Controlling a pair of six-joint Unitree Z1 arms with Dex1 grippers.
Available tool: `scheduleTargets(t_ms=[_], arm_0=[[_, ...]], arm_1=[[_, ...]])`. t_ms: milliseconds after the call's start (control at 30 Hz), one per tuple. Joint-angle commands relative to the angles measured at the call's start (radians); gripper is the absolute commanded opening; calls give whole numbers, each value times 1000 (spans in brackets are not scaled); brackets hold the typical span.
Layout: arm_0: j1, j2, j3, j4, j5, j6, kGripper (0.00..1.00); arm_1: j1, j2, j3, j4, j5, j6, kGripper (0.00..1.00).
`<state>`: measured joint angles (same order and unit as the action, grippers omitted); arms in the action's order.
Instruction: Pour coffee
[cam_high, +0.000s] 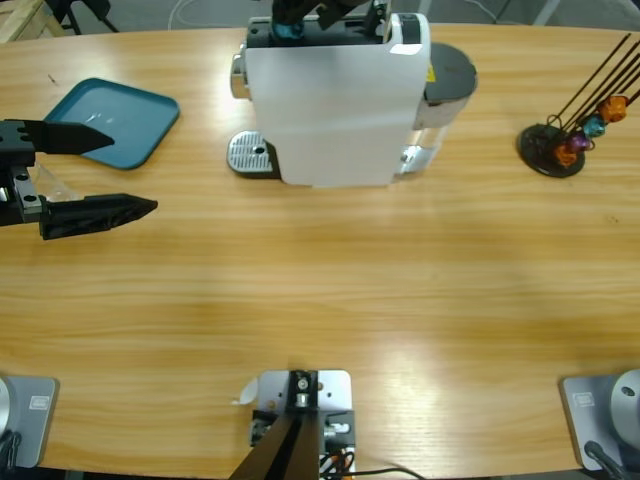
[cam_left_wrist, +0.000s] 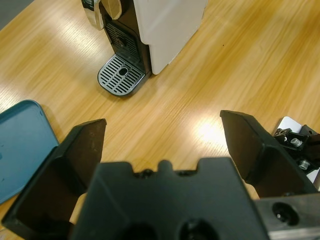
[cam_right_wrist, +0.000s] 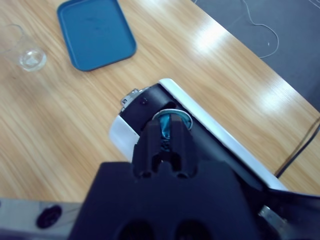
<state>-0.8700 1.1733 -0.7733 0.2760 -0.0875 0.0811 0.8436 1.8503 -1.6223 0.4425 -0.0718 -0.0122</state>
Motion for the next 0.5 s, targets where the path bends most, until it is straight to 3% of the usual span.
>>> scheduleTargets(t_ms=[33,400,433,467,500], arm_0=[[-7,19,35,-16,12,-11,992],[-7,17,35,-18,12,-12,991],[-7,17,36,-18,12,-12,991],[-7,17,38,-18,12,-12,991],[-7,17,39,-18,12,-12,991]], arm_1=[[8,20,25,35,-59,16,0],[38,-10,-12,-7,-28,-49,0],[45,-9,-19,-1,-12,-50,54],[51,-6,-25,9,-5,-49,363],[56,-2,-30,20,-6,-49,557]])
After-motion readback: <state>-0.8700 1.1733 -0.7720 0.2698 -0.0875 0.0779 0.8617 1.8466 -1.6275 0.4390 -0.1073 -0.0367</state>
